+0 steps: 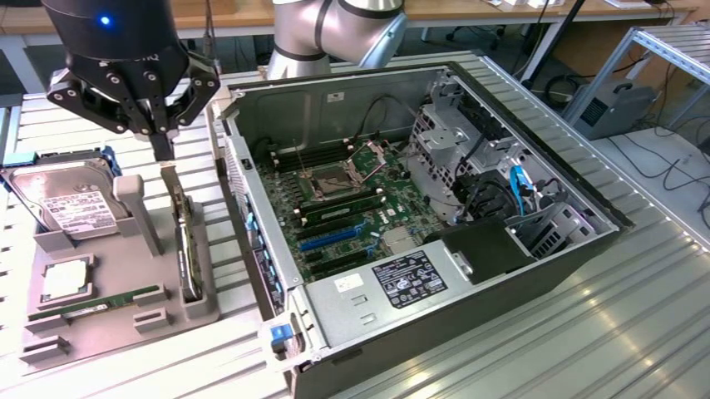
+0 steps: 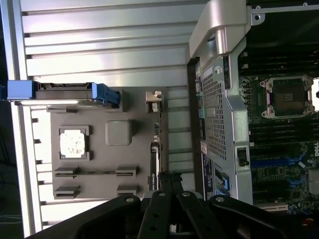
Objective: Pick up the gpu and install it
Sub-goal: 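Reach for the gpu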
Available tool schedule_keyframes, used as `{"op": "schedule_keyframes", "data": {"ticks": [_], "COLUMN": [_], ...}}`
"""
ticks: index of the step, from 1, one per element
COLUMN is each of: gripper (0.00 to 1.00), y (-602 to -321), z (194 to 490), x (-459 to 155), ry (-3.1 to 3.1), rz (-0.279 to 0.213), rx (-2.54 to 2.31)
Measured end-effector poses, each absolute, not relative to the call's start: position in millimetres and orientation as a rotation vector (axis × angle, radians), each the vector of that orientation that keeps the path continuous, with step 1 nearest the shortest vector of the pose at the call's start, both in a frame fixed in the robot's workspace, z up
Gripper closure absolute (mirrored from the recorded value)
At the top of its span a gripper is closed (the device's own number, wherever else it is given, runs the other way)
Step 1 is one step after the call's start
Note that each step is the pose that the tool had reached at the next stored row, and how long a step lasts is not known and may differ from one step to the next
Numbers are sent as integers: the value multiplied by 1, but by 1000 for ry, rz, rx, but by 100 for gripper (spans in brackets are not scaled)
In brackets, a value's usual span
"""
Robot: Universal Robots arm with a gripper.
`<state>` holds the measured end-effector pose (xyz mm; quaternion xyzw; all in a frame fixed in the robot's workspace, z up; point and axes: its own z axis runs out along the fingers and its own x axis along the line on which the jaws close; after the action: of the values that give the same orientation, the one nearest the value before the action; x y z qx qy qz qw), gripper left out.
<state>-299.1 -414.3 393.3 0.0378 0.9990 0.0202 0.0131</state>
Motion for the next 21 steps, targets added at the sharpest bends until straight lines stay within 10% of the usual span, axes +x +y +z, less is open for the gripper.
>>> {"op": "schedule_keyframes", "data": {"ticks": [21], "gripper": [89], "y": [-430], "z": [393], "x": [-299], "ry": [3112], "rz": [56], "rx": [118]}}
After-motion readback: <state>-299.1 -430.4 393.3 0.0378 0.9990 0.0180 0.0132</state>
